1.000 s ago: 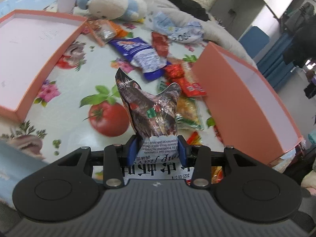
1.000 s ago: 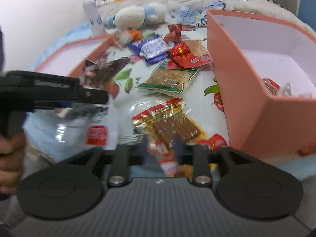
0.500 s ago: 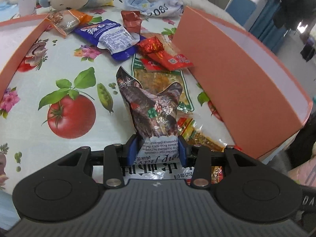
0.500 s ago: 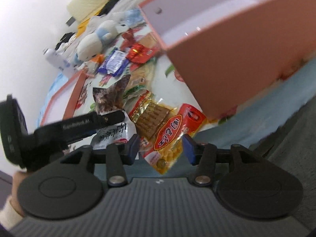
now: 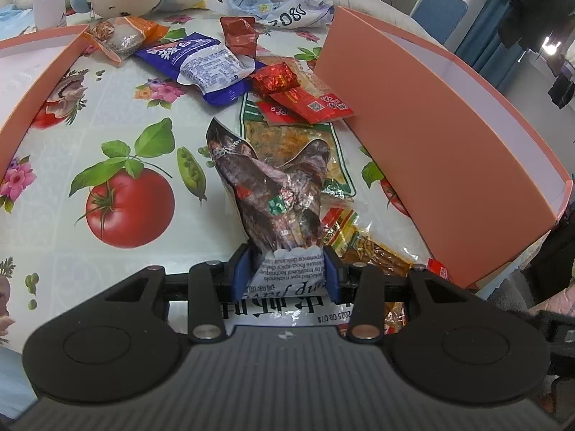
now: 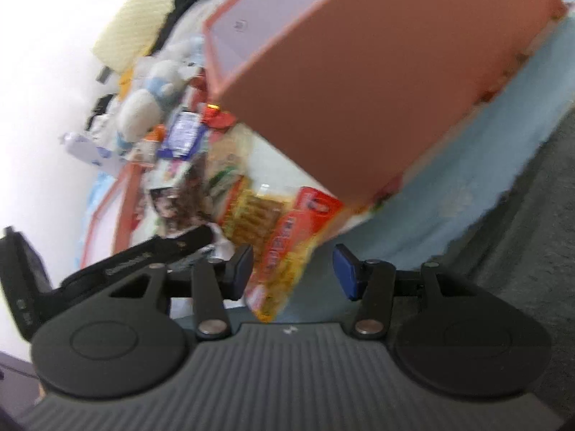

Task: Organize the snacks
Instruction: 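Lift the meat-strip packet with the right gripper toward the deep pink box, then carry the foil packet and meat-strip packet over the deep pink box with both grippers, then open both grippers to drop the packets into the deep pink box, then withdraw both grippers from the box back toward the snack pile, then grasp the blue cabbage bag with the left gripper while the right grasps the green-labelled pickle bag, then lift both bags with both grippers and carry them toward the deep pink box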

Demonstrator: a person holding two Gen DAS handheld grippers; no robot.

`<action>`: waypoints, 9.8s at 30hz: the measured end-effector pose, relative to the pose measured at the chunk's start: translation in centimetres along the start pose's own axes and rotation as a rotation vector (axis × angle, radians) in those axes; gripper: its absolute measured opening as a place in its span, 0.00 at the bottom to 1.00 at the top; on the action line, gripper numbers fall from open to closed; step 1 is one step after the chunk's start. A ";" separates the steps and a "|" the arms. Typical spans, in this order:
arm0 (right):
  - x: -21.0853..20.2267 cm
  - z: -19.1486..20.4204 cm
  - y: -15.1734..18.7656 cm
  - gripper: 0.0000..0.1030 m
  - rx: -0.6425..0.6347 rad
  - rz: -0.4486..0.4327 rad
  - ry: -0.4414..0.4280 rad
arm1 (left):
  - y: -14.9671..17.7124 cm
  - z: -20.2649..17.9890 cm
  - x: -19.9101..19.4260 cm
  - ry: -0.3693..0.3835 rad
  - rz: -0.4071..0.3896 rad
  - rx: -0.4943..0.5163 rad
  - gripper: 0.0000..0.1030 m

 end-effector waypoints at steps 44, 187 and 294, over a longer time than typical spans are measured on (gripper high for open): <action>-3.4 8.2 -2.2 0.07 -0.310 -0.147 -0.009 | -0.9 -1.8 -10.1 -0.083 -0.089 -0.087 0.45; -10.7 7.1 -8.6 0.79 -0.404 -0.271 0.018 | -12.6 -21.4 -27.8 -0.136 -0.048 0.056 1.00; -0.1 12.0 -0.3 0.48 -0.701 -0.182 0.050 | -6.4 4.6 -7.9 -0.184 -0.058 -0.092 0.35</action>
Point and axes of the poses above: each gripper's, at about its wrist camera, not at the fingertips, and x roughly the way its jaws point, z to its left, y to its underside, the point moved 1 cm from there along x, roughly the way its jaws point, and after that the axes turned 9 degrees about y, right-handed, at the moved point
